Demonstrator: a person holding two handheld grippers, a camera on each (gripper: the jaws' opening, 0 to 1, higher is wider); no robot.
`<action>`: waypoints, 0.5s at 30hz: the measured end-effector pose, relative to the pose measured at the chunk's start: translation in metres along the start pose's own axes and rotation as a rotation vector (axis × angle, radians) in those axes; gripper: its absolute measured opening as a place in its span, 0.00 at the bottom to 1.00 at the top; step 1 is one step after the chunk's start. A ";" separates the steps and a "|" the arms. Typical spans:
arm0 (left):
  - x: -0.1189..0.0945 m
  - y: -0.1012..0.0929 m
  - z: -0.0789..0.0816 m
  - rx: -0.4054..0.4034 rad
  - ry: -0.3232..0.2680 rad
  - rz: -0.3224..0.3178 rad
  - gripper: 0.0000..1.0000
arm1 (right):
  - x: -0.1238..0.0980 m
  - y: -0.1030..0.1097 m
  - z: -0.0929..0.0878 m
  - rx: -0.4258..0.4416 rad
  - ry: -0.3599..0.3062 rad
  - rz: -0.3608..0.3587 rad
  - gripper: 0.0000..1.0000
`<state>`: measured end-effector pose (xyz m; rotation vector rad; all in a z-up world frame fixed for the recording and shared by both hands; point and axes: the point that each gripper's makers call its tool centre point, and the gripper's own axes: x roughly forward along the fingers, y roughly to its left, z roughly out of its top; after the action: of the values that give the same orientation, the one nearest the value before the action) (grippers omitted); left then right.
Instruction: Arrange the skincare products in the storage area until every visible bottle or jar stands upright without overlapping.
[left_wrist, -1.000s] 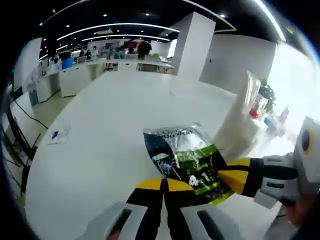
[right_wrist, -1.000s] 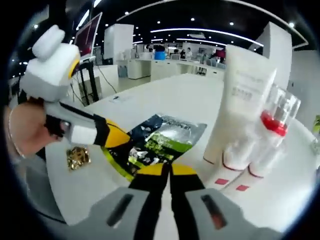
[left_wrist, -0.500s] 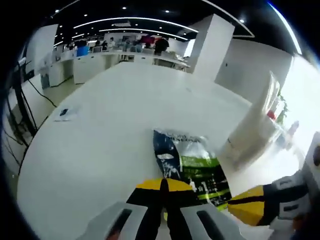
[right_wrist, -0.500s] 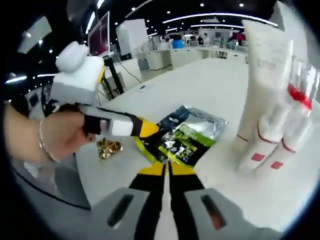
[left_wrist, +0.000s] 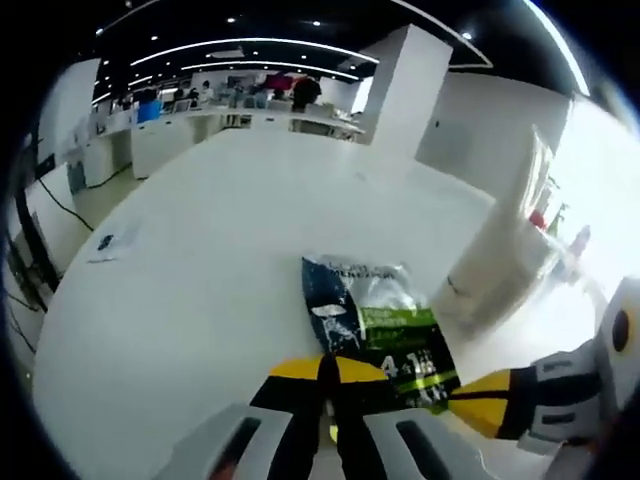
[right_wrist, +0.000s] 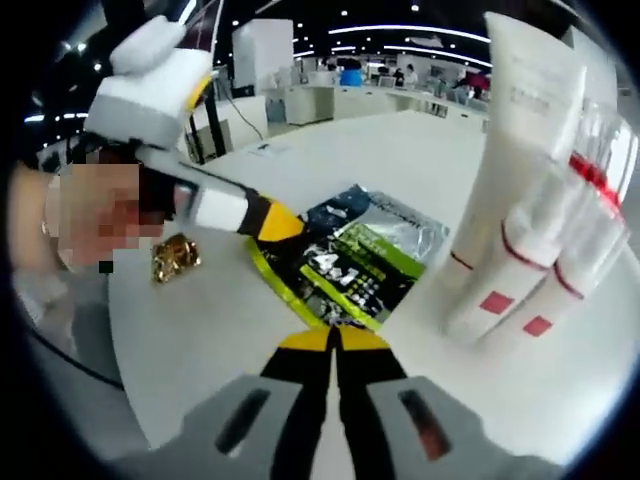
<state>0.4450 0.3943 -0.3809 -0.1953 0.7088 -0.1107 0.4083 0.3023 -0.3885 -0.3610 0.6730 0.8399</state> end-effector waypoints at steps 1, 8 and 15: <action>0.000 0.001 -0.002 0.013 0.004 0.002 0.05 | 0.000 -0.001 0.000 -0.003 -0.003 -0.003 0.02; 0.001 0.008 0.000 0.060 0.009 0.002 0.16 | 0.002 -0.003 0.002 0.015 -0.025 -0.009 0.02; -0.027 0.028 0.046 0.000 -0.121 0.007 0.20 | 0.002 -0.003 0.003 -0.002 -0.023 -0.021 0.02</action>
<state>0.4559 0.4322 -0.3354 -0.1978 0.5890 -0.0915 0.4128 0.3034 -0.3879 -0.3588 0.6457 0.8241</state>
